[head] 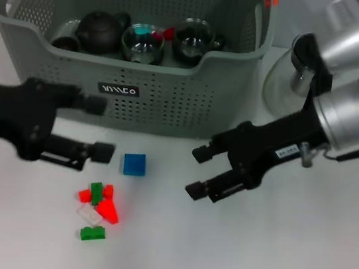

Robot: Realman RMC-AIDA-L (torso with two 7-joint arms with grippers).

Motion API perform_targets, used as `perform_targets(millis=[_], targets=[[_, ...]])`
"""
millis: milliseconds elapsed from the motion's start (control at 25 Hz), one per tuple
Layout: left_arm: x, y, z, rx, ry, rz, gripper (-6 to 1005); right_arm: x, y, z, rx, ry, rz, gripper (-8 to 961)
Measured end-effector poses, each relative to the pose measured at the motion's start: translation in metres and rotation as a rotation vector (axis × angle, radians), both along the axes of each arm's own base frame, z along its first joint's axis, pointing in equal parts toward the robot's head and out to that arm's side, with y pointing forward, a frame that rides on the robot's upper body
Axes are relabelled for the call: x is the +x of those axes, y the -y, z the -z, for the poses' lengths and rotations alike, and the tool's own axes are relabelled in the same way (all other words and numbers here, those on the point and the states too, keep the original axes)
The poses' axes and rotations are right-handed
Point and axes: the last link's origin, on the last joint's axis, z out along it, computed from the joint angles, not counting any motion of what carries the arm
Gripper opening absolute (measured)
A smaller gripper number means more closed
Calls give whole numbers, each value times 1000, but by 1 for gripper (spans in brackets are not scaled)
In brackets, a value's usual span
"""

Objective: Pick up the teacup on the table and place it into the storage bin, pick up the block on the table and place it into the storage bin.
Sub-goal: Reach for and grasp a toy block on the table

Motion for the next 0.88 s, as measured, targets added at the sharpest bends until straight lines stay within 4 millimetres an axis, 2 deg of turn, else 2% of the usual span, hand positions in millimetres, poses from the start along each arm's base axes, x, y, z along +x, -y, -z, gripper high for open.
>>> perform_targets(millis=[200, 440, 880], targets=[[-35, 18, 3, 2, 32, 1, 908, -20, -8, 17, 20, 110, -71, 824], [-64, 30, 3, -35, 65, -20, 909, -38, -15, 42, 66, 242, -162, 824], [-76, 35, 5, -67, 56, -29, 908, -63, -13, 83, 141, 366, -341, 825]])
